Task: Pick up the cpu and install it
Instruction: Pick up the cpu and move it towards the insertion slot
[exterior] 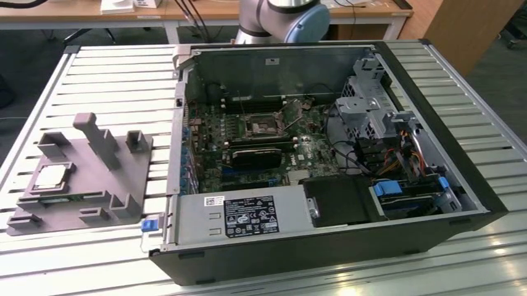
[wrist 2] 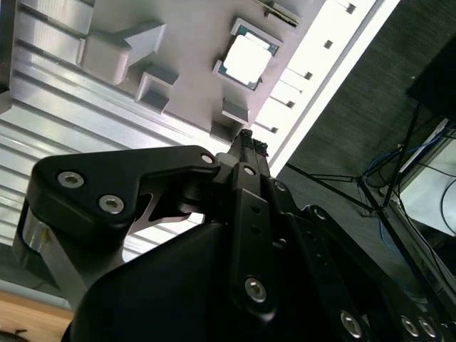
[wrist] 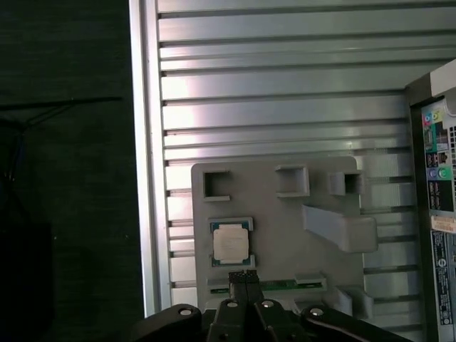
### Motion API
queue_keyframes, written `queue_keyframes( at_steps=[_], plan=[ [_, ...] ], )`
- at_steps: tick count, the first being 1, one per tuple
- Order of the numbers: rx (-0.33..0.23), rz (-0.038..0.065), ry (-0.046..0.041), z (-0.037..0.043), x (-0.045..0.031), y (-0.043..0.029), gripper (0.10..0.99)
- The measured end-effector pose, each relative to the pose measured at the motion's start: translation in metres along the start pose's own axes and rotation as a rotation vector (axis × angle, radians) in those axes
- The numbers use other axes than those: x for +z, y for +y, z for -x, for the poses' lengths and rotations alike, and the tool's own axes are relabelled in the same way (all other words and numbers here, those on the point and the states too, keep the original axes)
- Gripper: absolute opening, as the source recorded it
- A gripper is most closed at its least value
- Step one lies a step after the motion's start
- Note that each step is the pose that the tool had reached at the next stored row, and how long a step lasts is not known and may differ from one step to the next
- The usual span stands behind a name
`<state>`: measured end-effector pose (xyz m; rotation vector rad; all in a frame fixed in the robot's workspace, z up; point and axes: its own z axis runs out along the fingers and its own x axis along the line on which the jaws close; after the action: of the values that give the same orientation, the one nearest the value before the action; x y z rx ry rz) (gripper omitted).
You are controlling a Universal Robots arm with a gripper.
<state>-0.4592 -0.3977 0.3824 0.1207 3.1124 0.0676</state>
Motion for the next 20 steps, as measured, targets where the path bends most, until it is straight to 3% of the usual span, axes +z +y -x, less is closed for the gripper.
queue_keyframes(
  at_steps=[5, 15, 20],
  plan=[
    [0.000, 0.000, 0.0026, -0.0093, 0.0002, -0.0007, 0.106],
    [0.000, 0.000, 0.0056, -0.0103, 0.0063, -0.0029, 0.106],
    [0.002, -0.001, 0.0140, -0.0102, 0.0126, -0.0049, 0.106]
  ],
)
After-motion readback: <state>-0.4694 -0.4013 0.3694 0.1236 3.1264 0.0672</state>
